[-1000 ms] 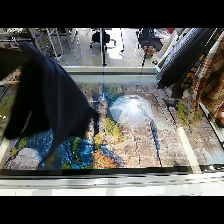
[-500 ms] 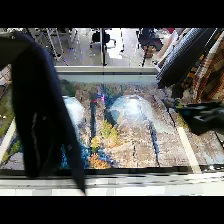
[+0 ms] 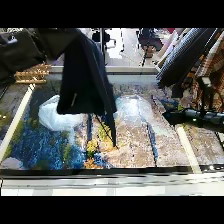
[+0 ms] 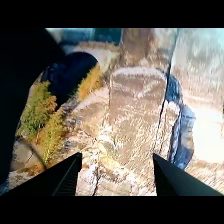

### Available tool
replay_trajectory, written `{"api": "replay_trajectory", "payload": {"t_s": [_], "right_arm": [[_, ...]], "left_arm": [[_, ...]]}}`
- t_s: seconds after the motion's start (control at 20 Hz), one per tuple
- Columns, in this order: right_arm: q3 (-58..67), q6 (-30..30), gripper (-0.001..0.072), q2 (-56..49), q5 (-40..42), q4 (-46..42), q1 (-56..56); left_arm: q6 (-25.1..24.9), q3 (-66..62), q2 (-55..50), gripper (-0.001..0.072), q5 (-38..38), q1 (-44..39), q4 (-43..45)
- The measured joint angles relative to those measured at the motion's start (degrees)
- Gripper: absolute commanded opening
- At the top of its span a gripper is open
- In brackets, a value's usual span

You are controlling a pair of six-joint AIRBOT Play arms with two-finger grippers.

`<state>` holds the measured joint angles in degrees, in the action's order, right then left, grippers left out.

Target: Fold the clothes and pants, and hang the long-sleeved shirts on hangers.

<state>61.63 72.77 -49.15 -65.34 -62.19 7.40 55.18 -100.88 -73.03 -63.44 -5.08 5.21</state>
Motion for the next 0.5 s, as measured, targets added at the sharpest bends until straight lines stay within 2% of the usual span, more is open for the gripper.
{"api": "replay_trajectory", "payload": {"t_s": [0.15, 0.3, 0.5], "right_arm": [[-9.11, -3.67, 0.0525, -2.34, 0.46, 8.96, 2.27], [-17.66, -9.79, 0.0585, -7.52, 0.85, 20.46, 2.97], [-22.75, -16.90, 0.0585, -17.27, 0.50, 31.23, 0.63]], "left_arm": [[3.65, 3.21, -0.55, 0.0012, -3.08, 1.20, 11.54], [6.14, 11.65, -0.74, 0.0012, -5.05, 2.73, 20.22], [7.08, 25.64, -0.81, 0.0012, 0.42, 5.57, 25.75]]}}
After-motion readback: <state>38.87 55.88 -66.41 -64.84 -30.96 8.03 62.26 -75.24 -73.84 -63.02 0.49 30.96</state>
